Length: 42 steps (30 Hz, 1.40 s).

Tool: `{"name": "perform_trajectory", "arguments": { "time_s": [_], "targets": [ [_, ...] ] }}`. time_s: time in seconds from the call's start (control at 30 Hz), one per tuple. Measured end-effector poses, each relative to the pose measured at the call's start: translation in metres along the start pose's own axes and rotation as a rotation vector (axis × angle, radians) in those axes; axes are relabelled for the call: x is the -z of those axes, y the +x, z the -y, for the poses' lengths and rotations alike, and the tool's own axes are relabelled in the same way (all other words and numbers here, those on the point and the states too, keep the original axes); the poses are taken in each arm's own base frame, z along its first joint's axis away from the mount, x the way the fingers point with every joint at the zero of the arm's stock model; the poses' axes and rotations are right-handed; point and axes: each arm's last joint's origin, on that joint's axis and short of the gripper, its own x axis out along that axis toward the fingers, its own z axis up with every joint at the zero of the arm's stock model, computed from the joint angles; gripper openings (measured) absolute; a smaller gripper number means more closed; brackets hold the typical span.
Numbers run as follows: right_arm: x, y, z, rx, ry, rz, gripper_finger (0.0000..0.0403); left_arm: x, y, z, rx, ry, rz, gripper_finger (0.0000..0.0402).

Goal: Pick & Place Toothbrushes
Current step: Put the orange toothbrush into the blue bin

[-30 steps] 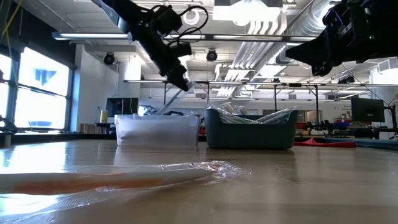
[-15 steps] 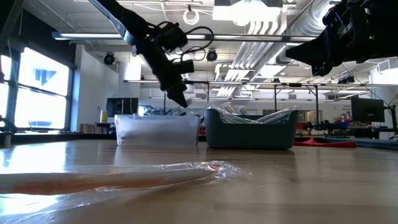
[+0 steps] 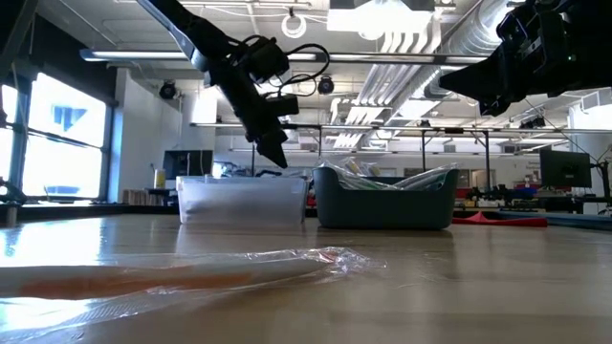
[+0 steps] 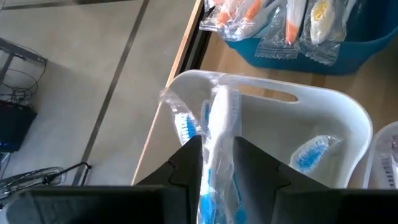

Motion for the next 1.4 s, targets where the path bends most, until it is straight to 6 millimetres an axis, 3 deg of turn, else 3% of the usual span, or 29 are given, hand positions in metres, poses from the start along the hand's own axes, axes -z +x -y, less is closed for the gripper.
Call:
{"name": "perform_trajectory", "arguments": {
  "time_s": [0.17, 0.53, 1.03, 1.2, 1.4],
  "targets": [
    [0.000, 0.000, 0.000, 0.000, 0.000, 0.000, 0.0004, 0.000, 0.000, 0.000, 0.000, -0.019, -0.002, 0.0093],
    [0.000, 0.000, 0.000, 0.000, 0.000, 0.000, 0.0004, -0.004, -0.011, -0.001, -0.003, -0.051, 0.017, 0.0177],
    [-0.003, 0.000, 0.000, -0.001, -0.019, 0.032, 0.0004, -0.020, -0.057, -0.006, 0.000, -0.082, 0.119, 0.0179],
    [-0.003, 0.000, 0.000, 0.000, -0.028, 0.032, 0.0004, -0.024, -0.063, 0.004, 0.030, -0.131, 0.131, 0.0179],
    [-0.006, 0.000, 0.000, -0.001, -0.042, 0.061, 0.0004, -0.035, -0.080, 0.029, 0.094, -0.096, 0.187, 0.0179]
  ]
}}
